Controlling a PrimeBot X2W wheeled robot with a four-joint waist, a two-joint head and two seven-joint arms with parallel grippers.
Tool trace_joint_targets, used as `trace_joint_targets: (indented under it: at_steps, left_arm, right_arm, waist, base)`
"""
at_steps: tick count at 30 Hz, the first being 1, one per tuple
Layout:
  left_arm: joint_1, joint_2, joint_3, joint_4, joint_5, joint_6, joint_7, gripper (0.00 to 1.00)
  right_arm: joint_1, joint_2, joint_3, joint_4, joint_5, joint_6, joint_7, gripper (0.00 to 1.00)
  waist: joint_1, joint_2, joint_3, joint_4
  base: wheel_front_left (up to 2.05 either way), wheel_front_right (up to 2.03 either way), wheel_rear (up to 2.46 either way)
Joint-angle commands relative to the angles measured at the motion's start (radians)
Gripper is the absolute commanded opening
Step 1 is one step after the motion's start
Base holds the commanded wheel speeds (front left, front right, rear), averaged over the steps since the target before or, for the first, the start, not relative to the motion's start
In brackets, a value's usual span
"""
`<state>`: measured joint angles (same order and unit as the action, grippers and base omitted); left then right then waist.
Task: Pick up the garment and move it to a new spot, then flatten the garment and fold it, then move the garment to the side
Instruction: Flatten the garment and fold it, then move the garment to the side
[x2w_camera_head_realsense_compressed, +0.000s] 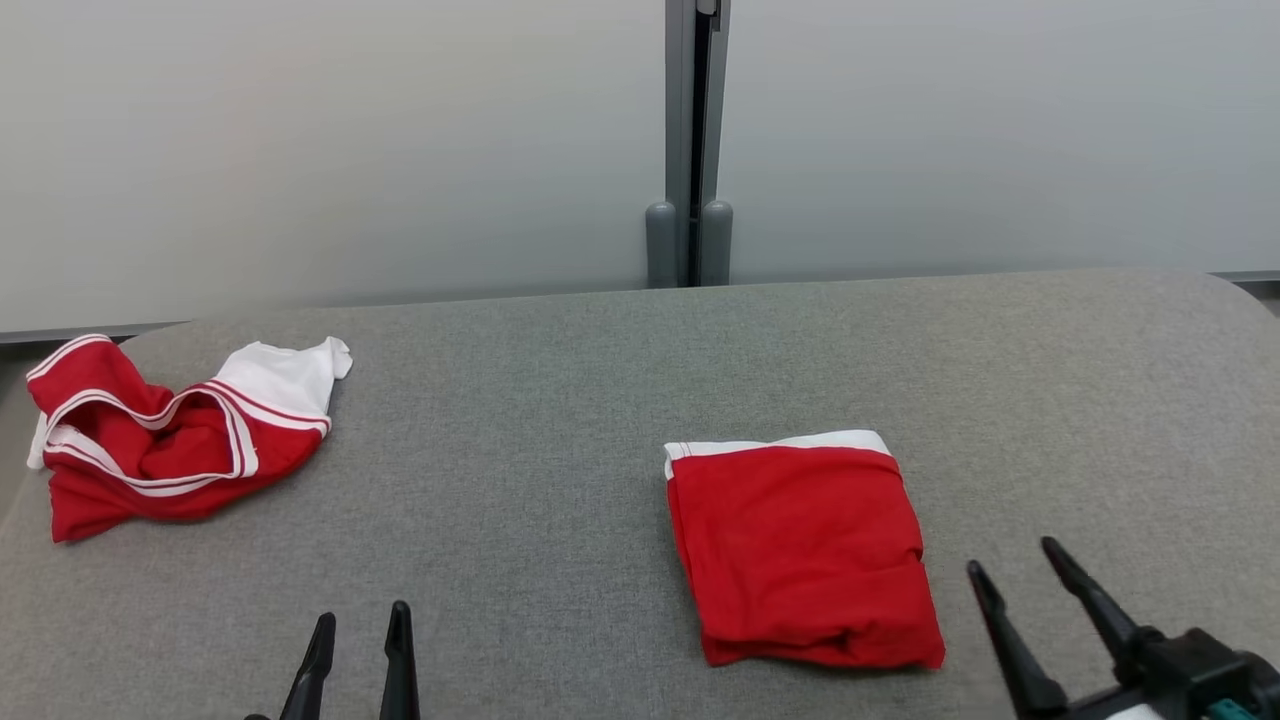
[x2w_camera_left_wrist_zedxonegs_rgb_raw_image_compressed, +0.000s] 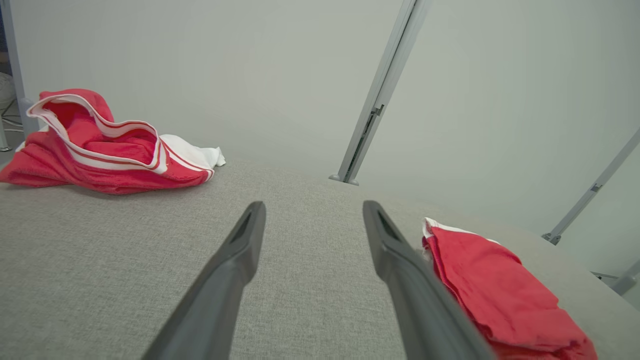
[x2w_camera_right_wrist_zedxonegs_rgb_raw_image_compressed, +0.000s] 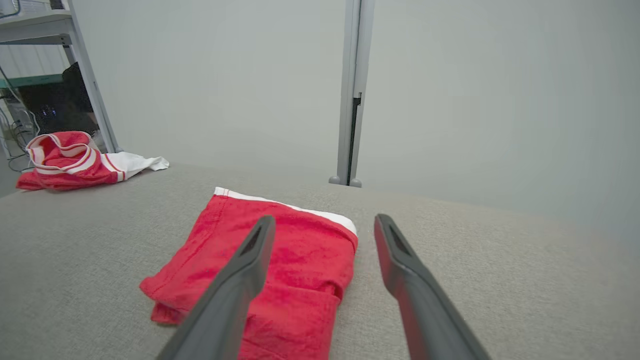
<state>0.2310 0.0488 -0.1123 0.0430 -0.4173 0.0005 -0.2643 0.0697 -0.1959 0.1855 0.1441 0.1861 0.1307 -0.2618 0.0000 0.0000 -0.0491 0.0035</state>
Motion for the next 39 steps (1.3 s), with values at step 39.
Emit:
trace_joint_targets:
  at_steps: [39]
  left_arm:
    - [-0.007,0.004,-0.016,0.029,0.050,-0.015,0.000,1.00]
  right_arm:
    - [-0.221,-0.068,0.030,0.250,0.410,0.000,0.302,1.00]
  waist:
    - [0.0000,0.0000,0.066,0.061]
  base:
    - [0.00,0.00,0.00]
